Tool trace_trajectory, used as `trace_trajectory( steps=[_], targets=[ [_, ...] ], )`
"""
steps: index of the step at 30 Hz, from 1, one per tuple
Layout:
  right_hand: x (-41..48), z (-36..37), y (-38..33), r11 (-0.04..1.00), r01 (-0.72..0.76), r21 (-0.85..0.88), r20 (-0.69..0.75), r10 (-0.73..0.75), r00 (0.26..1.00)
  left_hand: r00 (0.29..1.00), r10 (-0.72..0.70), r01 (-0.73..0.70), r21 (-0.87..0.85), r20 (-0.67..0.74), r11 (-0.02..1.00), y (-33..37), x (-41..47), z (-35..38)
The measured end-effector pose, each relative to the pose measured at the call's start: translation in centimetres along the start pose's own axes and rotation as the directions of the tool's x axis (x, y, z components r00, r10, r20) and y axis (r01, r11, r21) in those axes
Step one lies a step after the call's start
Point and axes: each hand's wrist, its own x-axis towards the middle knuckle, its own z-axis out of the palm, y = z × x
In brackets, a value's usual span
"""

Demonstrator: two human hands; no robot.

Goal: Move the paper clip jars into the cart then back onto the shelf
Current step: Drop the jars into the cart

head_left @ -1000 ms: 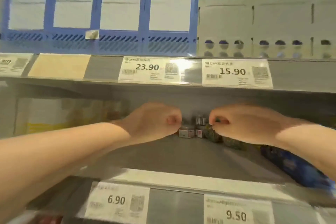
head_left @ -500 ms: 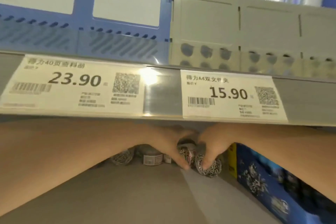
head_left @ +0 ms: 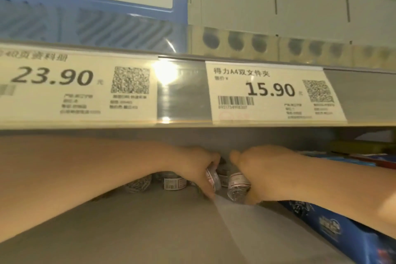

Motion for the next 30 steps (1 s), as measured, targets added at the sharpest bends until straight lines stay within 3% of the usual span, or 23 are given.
trace_trajectory(
  steps=[2, 7, 13, 16, 21, 26, 30],
  targets=[
    [-0.6, 0.1, -0.7, 1.0, 0.003, 0.011, 0.034, -0.003, 0.999, 0.999, -0.027, 0.025, -0.032, -0.038, 0.999, 0.3, -1.4, 0.4],
    [-1.1, -1.4, -1.0, 0.995, -0.023, 0.095, 0.251, -0.001, 0.968, 0.987, -0.149, 0.156, -0.128, 0.063, 0.979, 0.6, -3.7, 1.8],
    [0.2, -0.2, -2.0, 0.971, -0.099, 0.219, 0.287, 0.033, 0.957, 0.985, -0.155, 0.163, -0.115, 0.072, 0.98, 1.7, -5.1, 0.7],
    [-0.1, -0.1, -2.7, 0.964, -0.125, 0.237, 0.234, 0.068, 0.97, 0.986, -0.155, 0.16, -0.123, 0.054, 0.979, 1.5, -5.8, 0.4],
    [-2.0, -1.8, -3.0, 0.942, -0.2, 0.268, 0.056, 0.192, 0.98, 0.978, -0.187, 0.168, -0.184, -0.096, 0.968, 2.0, -7.8, -0.9],
    [-4.0, -3.9, -2.9, 0.919, -0.239, 0.312, -0.01, 0.255, 0.967, 0.959, -0.216, 0.118, -0.435, -0.183, 0.893, 4.9, -10.7, -1.9],
    [-7.9, -5.6, -3.0, 0.892, -0.227, 0.392, -0.037, 0.262, 0.964, 0.917, -0.303, 0.188, -0.391, -0.259, 0.901, 9.4, -13.6, -2.9]
  ],
)
